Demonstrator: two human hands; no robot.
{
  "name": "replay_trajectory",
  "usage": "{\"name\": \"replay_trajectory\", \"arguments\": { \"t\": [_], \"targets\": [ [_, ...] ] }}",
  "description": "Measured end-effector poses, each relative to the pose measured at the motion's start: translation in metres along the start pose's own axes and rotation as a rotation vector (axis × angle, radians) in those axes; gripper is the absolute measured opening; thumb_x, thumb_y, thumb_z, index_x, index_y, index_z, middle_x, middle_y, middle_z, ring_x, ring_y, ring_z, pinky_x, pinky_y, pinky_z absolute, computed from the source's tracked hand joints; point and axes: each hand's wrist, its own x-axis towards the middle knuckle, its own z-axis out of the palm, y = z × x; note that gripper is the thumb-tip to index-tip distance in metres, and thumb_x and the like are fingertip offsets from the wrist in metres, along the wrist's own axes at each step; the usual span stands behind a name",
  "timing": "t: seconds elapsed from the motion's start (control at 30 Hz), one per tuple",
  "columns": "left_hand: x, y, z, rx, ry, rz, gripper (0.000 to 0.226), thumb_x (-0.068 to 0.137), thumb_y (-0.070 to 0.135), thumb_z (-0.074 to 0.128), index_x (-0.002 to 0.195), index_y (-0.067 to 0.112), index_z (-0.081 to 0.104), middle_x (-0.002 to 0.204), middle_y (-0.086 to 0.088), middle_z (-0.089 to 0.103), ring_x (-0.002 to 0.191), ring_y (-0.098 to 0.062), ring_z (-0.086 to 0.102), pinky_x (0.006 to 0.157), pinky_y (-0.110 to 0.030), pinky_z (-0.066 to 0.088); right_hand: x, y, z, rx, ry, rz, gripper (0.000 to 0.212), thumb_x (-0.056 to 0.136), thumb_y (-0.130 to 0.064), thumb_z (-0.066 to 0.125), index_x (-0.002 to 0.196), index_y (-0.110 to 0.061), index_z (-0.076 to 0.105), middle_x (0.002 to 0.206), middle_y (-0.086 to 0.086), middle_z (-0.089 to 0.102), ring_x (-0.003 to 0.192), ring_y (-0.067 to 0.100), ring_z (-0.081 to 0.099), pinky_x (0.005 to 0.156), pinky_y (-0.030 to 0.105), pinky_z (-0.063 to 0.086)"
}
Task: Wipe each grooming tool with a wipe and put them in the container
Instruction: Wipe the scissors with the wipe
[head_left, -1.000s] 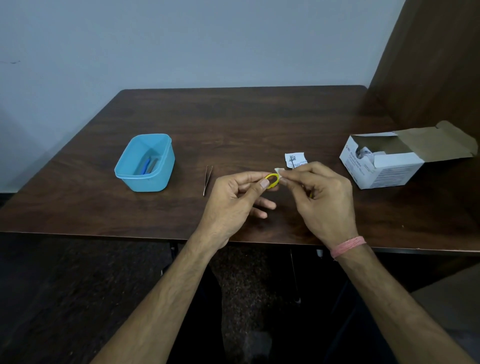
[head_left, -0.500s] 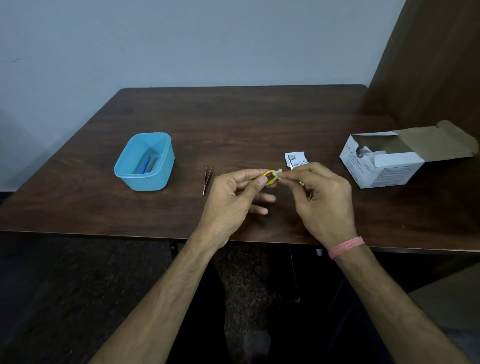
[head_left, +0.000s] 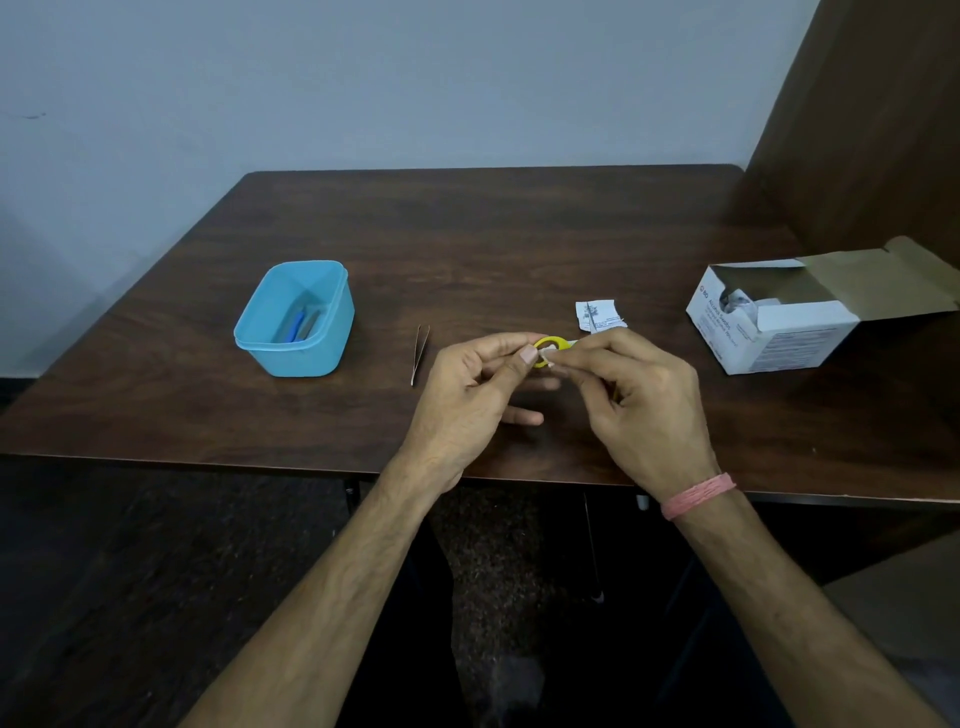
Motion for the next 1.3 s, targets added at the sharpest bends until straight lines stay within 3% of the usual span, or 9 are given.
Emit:
{"name": "replay_trajectory", "arguments": {
  "t": [0.33,0.47,0.8,1.17,1.3],
  "targets": [
    [-0.001,0.000,0.001,0.063,-0.028,0.056,0.027,0.116,0.016,0.063,0.140,0.014,0.074,0.114,-0.006,0.087,0.117,-0.018,0.082,0.072,-0.032,0.070,0.000,-0.003,0.001,-0.035,0.074,0.005,0.012,0.101,-0.021,0.081,0.112,-0.022,0.087,0.104,-0.009,0.077,0.084,0.009,0.071,0.073,0.039,0.061],
    [-0.002,0.001,0.000,0.090,-0.030,0.065,0.031,0.116,0.018,0.064,0.145,0.015,0.073,0.114,-0.003,0.087,0.119,-0.014,0.080,0.071,-0.033,0.070,-0.002,-0.006,0.003,-0.111,0.069,-0.053,0.012,0.103,-0.016,0.079,0.112,-0.020,0.086,0.104,-0.007,0.076,0.083,0.016,0.074,0.066,0.041,0.061],
    [-0.002,0.003,0.000,0.031,-0.062,0.038,0.031,0.118,0.018,0.058,0.145,0.016,0.073,0.122,-0.003,0.085,0.116,-0.021,0.082,0.074,-0.030,0.069,-0.001,-0.013,0.003,-0.290,-0.071,-0.045,0.034,0.103,-0.004,0.067,0.129,-0.025,0.072,0.115,-0.005,0.063,0.092,0.018,0.068,0.052,0.040,0.056],
    [-0.004,0.005,0.001,-0.002,-0.048,0.037,0.024,0.115,0.016,0.064,0.134,0.018,0.077,0.112,-0.005,0.087,0.109,-0.019,0.084,0.072,-0.027,0.069,0.002,-0.013,0.000,-0.168,-0.135,-0.013,0.020,0.111,-0.030,0.054,0.127,-0.025,0.065,0.117,-0.006,0.056,0.094,0.018,0.071,0.060,0.049,0.062],
    [-0.003,0.004,0.002,0.023,-0.033,0.018,0.017,0.114,0.018,0.065,0.127,0.015,0.076,0.107,-0.007,0.087,0.104,-0.016,0.084,0.068,-0.026,0.067,0.000,-0.014,0.002,-0.193,-0.103,-0.041,0.019,0.110,-0.033,0.057,0.124,-0.024,0.066,0.115,-0.004,0.059,0.095,0.019,0.072,0.057,0.047,0.061]
  ]
}}
